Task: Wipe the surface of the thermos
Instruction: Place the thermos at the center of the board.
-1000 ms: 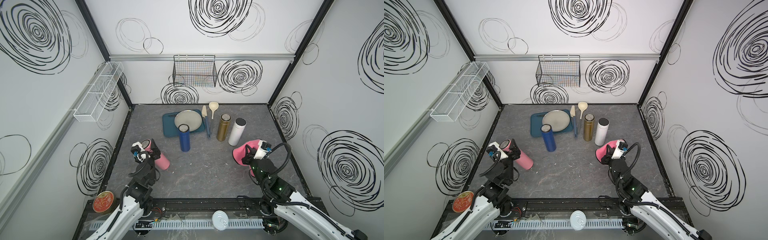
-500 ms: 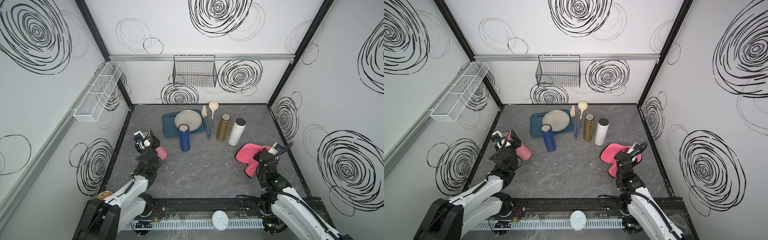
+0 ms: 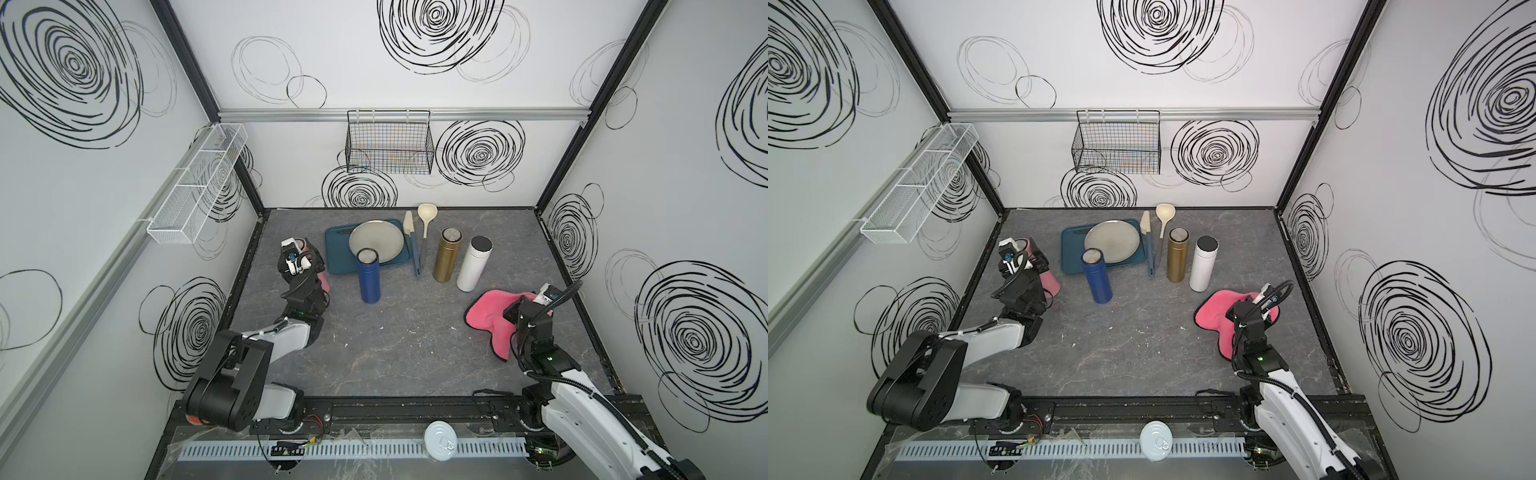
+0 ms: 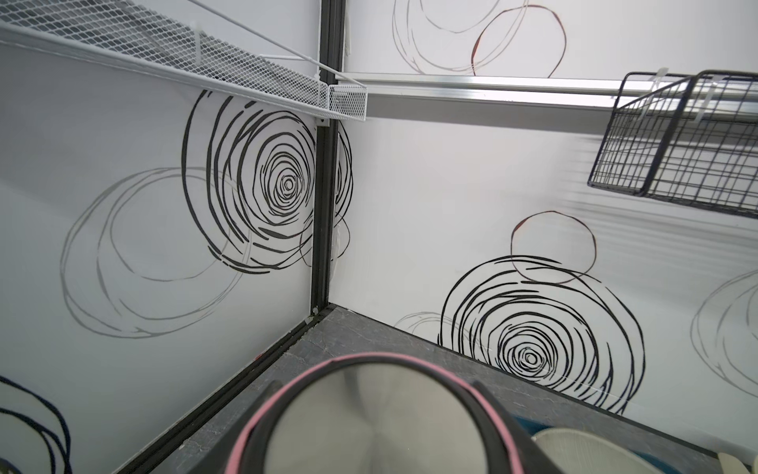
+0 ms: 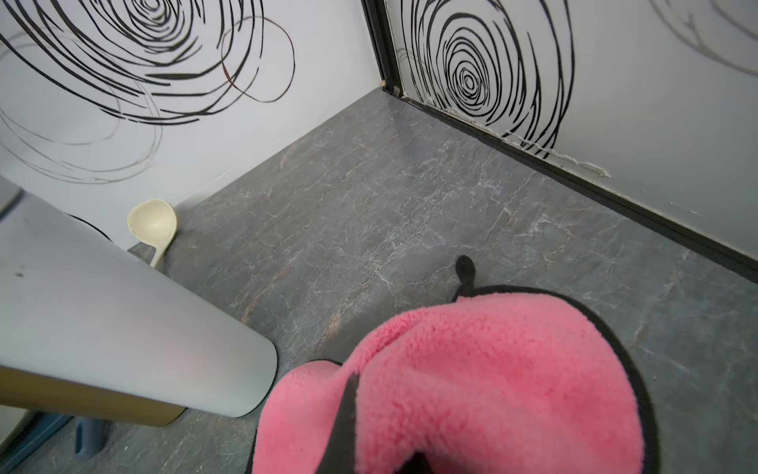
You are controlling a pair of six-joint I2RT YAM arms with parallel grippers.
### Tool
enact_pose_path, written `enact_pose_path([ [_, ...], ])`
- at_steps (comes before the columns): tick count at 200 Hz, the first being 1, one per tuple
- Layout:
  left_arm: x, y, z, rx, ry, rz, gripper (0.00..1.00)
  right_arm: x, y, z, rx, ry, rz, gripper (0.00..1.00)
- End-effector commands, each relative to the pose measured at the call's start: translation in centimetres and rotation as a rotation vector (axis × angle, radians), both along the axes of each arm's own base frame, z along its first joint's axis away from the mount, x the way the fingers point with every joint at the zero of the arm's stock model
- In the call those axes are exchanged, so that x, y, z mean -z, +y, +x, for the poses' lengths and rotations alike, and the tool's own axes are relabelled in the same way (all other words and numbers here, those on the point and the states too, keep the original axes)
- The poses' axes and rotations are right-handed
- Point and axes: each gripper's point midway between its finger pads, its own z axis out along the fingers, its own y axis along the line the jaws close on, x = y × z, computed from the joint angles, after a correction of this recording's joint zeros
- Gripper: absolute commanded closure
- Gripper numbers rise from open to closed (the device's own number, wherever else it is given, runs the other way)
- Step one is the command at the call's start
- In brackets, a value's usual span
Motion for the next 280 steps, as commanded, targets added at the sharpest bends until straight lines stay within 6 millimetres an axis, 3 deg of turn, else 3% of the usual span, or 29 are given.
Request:
enact_pose_path([
  [1, -4.7, 0.4, 0.6, -0.022, -0.182, 0.030, 1.00, -1.1, 0.4, 1.1, -0.008, -0.009, 0.009, 1.00],
  [62, -2.2, 1.7, 4.8, -0.037, -0.126, 0.082, 1.00, -0.9, 0.5, 1.1, -0.003, 0.001, 0.004, 1.00],
  [146, 0.8, 2.6, 6.7, -0.042, -0.053, 0.073, 1.00, -0.6, 0.9, 1.7, 0.010, 0.047, -0.030, 1.00],
  [163, 1.0, 3.0, 6.2, -0.057, -0.072, 0.045, 0.68, -0.6, 1.0, 1.8, 0.007, 0.047, -0.030, 1.00],
  [183, 1.0, 2.8, 6.1, -0.037, -0.089, 0.026, 0.45, -0.6, 1.0, 1.7, 0.004, 0.045, -0.030, 1.00],
  [210, 0.2, 2.9, 5.4, -0.042, -0.110, 0.010, 0.00, -0.6, 0.9, 1.6, 0.003, 0.039, -0.027, 1.00],
  [258, -4.3, 2.6, 3.2, -0.051, -0.108, -0.055, 0.01, -0.5, 1.1, 1.8, -0.003, 0.049, -0.029, 1.00],
  [280, -6.7, 1.5, 1.6, 0.000, -0.130, -0.088, 0.01, -0.5, 1.1, 1.8, -0.006, 0.049, -0.029, 1.00],
])
